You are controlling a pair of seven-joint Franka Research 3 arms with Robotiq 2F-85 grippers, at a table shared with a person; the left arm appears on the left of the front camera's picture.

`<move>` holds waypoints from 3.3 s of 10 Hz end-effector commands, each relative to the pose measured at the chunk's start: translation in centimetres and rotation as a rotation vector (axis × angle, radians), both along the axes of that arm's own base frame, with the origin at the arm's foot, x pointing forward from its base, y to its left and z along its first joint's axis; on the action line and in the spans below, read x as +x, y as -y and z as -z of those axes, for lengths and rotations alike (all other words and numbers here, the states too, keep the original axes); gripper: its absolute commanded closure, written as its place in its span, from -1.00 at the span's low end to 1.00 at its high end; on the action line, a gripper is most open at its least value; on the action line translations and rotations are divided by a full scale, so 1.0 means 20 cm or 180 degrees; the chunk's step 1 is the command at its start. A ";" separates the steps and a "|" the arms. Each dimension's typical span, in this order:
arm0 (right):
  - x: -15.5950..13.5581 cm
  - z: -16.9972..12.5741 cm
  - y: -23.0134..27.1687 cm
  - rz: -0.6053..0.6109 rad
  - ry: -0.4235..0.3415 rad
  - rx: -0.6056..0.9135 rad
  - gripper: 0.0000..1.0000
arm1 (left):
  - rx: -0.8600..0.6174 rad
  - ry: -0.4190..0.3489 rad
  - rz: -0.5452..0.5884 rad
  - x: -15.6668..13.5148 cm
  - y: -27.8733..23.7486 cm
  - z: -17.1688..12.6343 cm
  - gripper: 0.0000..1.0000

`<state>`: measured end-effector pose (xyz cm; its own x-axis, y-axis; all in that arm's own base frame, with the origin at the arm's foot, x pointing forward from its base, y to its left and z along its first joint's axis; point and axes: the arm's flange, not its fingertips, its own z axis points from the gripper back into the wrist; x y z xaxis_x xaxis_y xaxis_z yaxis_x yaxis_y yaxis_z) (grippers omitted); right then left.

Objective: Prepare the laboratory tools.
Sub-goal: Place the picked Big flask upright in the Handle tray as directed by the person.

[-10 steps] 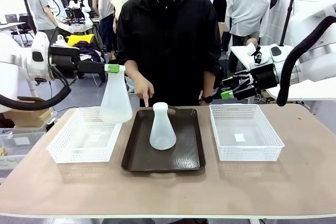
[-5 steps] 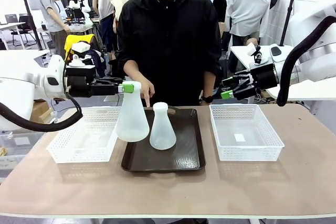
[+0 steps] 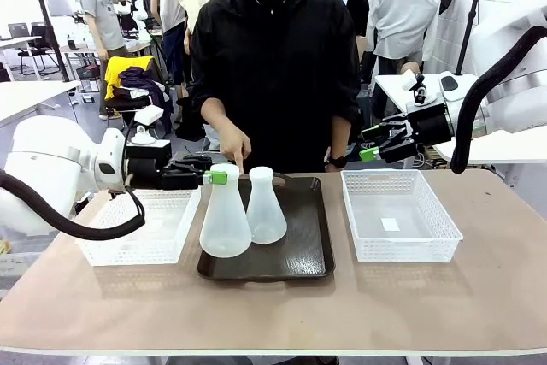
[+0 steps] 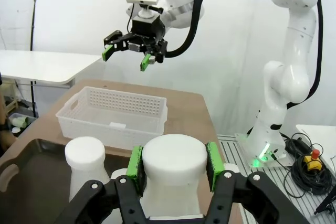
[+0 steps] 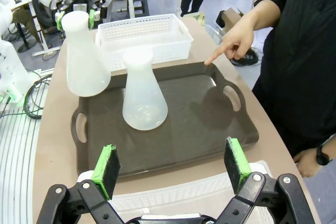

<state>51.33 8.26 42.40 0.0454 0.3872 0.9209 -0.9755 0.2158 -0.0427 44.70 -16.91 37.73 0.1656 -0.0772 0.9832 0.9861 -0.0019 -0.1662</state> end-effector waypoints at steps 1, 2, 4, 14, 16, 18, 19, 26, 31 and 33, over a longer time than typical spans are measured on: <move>0.00 0.00 0.00 -0.0009 -0.0003 -0.0013 -1.00 | -0.0105 0.0183 -0.0071 0.04 0.02 0.06 1.00; 0.00 0.00 0.00 -0.0009 -0.0003 -0.0013 -1.00 | -0.0089 0.0199 -0.0091 0.04 0.01 0.08 1.00; 0.00 0.00 0.00 -0.0009 -0.0003 -0.0013 -1.00 | -0.0141 0.0328 -0.0189 0.05 0.00 0.13 1.00; 0.00 0.00 0.00 -0.0009 -0.0003 -0.0013 -1.00 | -0.0215 0.0370 -0.0265 0.08 0.09 0.29 1.00; 0.00 0.00 0.00 -0.0009 -0.0003 -0.0013 -1.00 | -0.0222 0.0405 -0.0365 0.08 0.10 0.34 1.00; 0.00 0.00 0.00 -0.0009 -0.0003 -0.0013 -1.00 | -0.0223 0.0414 -0.0421 0.07 0.10 0.34 1.00; 0.00 0.00 0.00 -0.0009 -0.0003 -0.0013 -1.00 | -0.0214 0.0378 -0.0443 0.07 0.09 0.34 1.00; 0.00 0.00 0.00 -0.0009 -0.0003 -0.0013 -1.00 | -0.0165 0.0321 -0.0392 0.06 0.04 0.35 -1.00; 0.00 0.00 0.00 -0.0009 -0.0003 -0.0013 -1.00 | 0.0148 0.0271 -0.0177 0.02 -0.04 0.30 -1.00; 0.00 0.00 0.00 -0.0009 -0.0003 -0.0013 -1.00 | 0.0195 0.0215 -0.0176 0.00 -0.11 0.29 -1.00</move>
<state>51.33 8.26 42.40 0.0454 0.3872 0.9209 -0.9755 0.2158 -0.0426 45.34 -15.56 31.36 0.0803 -0.1092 0.9908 0.9958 0.0519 -0.0750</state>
